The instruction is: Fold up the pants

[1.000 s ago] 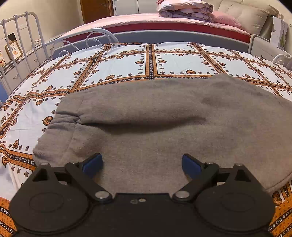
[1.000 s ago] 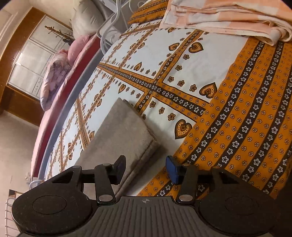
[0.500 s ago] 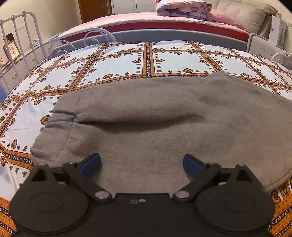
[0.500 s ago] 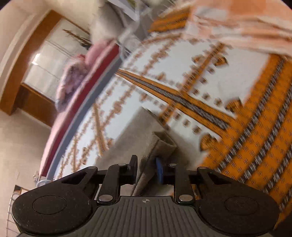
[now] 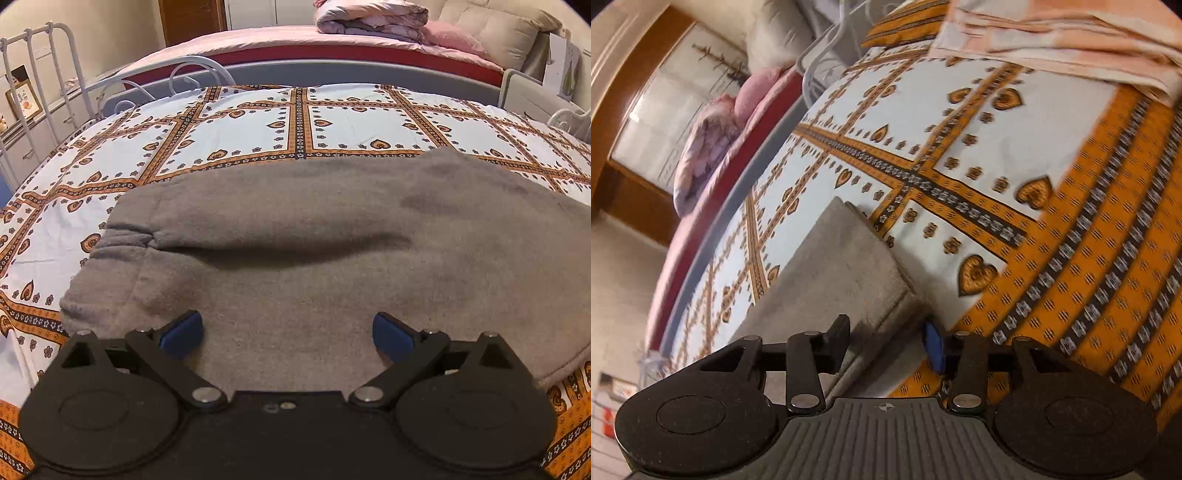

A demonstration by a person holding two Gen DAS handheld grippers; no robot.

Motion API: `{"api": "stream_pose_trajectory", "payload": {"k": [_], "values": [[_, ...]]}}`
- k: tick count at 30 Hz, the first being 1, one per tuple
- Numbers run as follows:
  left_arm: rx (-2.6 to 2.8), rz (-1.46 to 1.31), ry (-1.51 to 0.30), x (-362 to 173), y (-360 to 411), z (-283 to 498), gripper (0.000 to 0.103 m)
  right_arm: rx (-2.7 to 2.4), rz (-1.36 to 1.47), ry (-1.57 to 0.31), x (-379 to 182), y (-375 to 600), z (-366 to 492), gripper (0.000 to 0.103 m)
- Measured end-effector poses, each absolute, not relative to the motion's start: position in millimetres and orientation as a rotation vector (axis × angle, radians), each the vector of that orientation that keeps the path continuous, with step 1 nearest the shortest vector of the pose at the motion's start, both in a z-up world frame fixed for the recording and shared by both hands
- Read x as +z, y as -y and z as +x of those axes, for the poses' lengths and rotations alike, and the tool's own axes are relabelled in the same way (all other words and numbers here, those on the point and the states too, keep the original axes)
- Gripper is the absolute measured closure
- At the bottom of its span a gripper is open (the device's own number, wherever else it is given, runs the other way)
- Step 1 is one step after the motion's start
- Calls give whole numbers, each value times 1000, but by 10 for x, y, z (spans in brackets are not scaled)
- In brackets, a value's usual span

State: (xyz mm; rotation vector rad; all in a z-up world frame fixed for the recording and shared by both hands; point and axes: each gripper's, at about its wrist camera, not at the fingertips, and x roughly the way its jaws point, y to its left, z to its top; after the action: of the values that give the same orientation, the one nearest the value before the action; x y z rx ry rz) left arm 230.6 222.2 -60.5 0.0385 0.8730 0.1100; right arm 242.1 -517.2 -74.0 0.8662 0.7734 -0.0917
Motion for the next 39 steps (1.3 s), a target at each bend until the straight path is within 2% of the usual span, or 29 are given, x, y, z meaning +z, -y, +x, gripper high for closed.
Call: {"api": "stream_pose_trajectory", "payload": {"k": [1,8,11,13,15,17,18,20,23,28,32,34,35,36,39], "values": [[107,41,-876,-628,-2231,2301,9,-93,821,-777,-703,5146,2457,88],[106,49,-866,-644,-2204,2312,8,26,668,-555,61,5057,2453,88],[106,54,-871,-656,-2192,2326,6,-20,620,-648,-208,5098,2552,88],[106,55,-872,-658,-2194,2330,6,-93,613,-873,-675,5126,2746,86],[108,53,-869,-653,-2193,2323,6,-70,606,-853,-666,5123,2774,83],[110,57,-859,-622,-2196,2311,8,-75,590,-832,-598,5113,2742,70],[118,52,-845,-588,-2206,2299,15,-109,594,-821,-583,5132,2679,61],[157,27,-801,-492,-2258,2257,19,-205,620,-772,-455,5213,2554,60],[185,-29,-715,-323,-2354,2161,19,-184,580,-634,-191,5157,2422,60],[292,-2,-718,-300,-2513,2062,17,-30,482,-686,-44,4638,2582,60],[335,-16,-864,-600,-2709,2126,9,16,430,-734,-116,4371,2823,60],[337,-127,-838,-484,-2830,2065,21,-61,381,-875,-373,4345,2992,60],[346,-132,-797,-375,-2801,2016,24,-65,379,-938,-493,4370,3055,60],[325,-137,-760,-288,-2748,1974,19,-61,405,-909,-473,4408,3007,60],[187,-160,-706,-86,-2418,1979,16,-37,511,-738,-254,4572,2729,60]]}}
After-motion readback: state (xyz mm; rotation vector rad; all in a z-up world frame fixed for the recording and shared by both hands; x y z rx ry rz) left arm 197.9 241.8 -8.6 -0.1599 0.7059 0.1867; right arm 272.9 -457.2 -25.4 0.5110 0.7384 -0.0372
